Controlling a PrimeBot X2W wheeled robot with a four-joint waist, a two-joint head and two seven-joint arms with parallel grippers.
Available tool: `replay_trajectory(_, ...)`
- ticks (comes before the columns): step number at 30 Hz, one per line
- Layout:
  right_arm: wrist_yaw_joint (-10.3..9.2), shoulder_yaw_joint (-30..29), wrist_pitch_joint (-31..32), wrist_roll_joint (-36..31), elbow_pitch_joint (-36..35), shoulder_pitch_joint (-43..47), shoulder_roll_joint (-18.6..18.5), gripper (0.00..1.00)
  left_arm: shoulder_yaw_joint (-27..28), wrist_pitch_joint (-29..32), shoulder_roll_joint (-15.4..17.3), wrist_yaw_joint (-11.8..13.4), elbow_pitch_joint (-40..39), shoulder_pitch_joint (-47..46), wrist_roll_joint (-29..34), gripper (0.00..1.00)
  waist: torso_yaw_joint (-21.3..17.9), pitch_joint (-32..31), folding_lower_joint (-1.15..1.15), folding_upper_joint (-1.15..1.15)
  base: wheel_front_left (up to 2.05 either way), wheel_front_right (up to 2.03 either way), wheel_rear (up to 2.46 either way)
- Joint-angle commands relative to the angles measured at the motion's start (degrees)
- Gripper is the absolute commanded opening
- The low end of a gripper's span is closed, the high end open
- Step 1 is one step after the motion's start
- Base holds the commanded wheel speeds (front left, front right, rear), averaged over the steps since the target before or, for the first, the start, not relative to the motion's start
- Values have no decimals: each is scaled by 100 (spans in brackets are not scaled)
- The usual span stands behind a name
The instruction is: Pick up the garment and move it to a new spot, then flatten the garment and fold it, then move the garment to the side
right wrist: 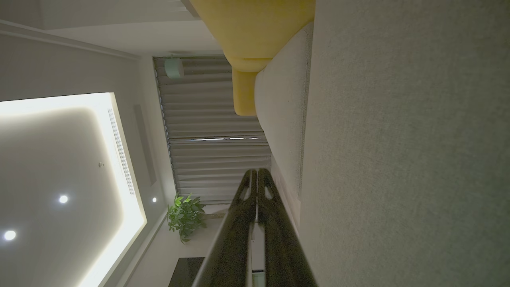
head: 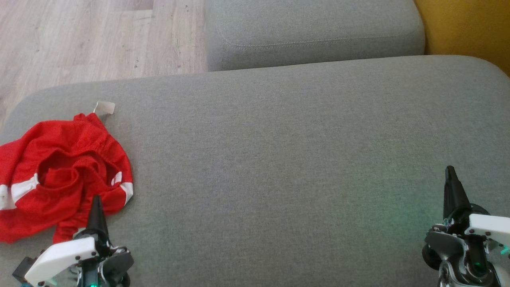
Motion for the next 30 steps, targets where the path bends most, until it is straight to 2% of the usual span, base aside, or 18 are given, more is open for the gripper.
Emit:
replay_trajectory(1,-4,121,31,-16,-177,-276,-27,0,194,17,29,-40,-161,-287,51,0,0,0,0,0,0,0,0)
replay_trajectory(10,-4,121,31,-16,-177,-276,-27,0,194,17,29,-40,-161,-287,51,0,0,0,0,0,0,0,0)
replay_trajectory(11,0,2,-1,0,17,3,2,100,-4,-1,-2,4,18,3,1,100,0,0,0,0,0,0,0)
replay_trajectory(19,0,30,-9,-1,717,544,40,100,-88,-11,-55,4,715,519,4,100,0,2,0,0,0,0,0)
replay_trajectory(30,0,231,-196,-261,530,524,8,100,-210,-197,-47,0,528,499,238,100,1,-24,0,0,0,0,0)
